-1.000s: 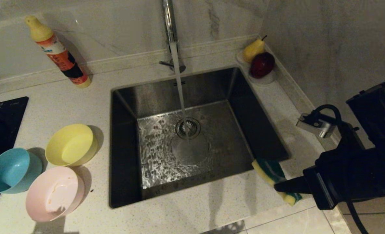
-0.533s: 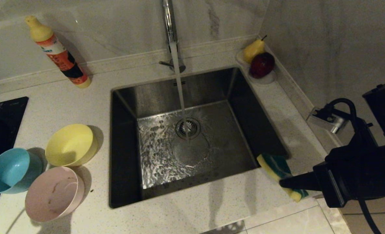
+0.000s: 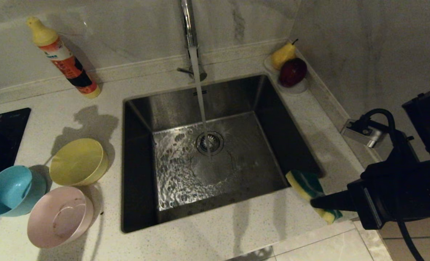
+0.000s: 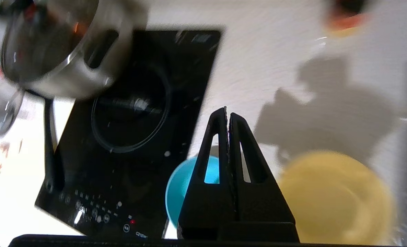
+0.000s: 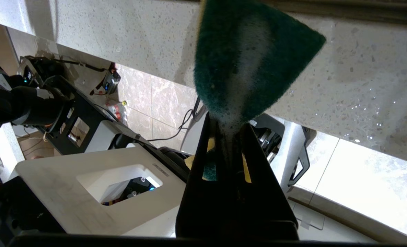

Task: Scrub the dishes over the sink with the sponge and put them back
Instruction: Pick up a bowl and the sponge

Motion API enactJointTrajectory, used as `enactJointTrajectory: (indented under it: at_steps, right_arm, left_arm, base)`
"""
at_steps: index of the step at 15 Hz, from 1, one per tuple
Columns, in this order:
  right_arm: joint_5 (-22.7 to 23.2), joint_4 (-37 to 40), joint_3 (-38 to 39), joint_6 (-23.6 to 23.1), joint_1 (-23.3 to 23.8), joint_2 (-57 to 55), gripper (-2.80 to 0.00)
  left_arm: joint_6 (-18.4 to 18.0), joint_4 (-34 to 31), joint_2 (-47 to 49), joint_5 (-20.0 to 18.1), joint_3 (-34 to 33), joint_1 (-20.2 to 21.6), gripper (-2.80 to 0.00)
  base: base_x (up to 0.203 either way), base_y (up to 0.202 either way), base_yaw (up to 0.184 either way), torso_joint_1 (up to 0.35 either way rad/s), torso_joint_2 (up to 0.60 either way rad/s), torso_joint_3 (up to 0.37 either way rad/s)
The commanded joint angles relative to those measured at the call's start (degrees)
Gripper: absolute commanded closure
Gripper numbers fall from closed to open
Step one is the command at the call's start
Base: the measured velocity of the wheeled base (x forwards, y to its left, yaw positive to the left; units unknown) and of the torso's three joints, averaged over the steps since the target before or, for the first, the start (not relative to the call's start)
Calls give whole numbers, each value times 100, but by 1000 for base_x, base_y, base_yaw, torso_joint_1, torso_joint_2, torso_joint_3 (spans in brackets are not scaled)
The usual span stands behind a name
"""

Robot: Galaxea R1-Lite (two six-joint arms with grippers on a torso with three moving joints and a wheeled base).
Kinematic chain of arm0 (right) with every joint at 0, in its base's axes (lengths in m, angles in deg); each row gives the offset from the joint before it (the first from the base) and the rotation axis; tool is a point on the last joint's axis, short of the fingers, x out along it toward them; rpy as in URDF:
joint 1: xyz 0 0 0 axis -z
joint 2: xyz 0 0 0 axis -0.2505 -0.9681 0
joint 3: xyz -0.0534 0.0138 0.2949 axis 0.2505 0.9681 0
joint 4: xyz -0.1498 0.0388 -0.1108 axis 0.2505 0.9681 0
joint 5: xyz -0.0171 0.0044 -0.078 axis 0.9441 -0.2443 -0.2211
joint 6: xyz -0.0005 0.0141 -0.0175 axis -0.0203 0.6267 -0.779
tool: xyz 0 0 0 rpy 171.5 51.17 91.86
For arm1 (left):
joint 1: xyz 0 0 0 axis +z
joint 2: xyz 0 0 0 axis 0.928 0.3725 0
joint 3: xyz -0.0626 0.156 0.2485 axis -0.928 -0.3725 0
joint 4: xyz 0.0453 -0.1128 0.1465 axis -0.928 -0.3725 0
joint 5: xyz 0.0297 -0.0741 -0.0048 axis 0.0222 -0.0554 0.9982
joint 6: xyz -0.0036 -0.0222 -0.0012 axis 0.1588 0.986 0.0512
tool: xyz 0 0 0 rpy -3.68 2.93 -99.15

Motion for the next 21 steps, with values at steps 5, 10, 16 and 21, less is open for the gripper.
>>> enactJointTrajectory:
  at_steps: [5,10,16,21]
  right_arm:
    - [11,20,17,8,90,-133,0]
    - [16,11,22,-1,156,-208,0]
    - [16,11,4,-18,164,-261,0]
    - [7,20,4,-18,173,-217,0]
  left_arm:
    - [1037,-71,1495,-1726,326,1638,0]
    - [1723,-220,1789,-3148,246,2439,0]
    - [2120,-173,2154,-3417,33,2761,-280]
    - [2740,-174,2218,-4029,-37,2784,-280]
  base:
    - [0,0,0,0,0,0]
    - [0,0,0,0,0,0]
    - [0,0,0,0,0,0]
    - [0,0,0,0,0,0]
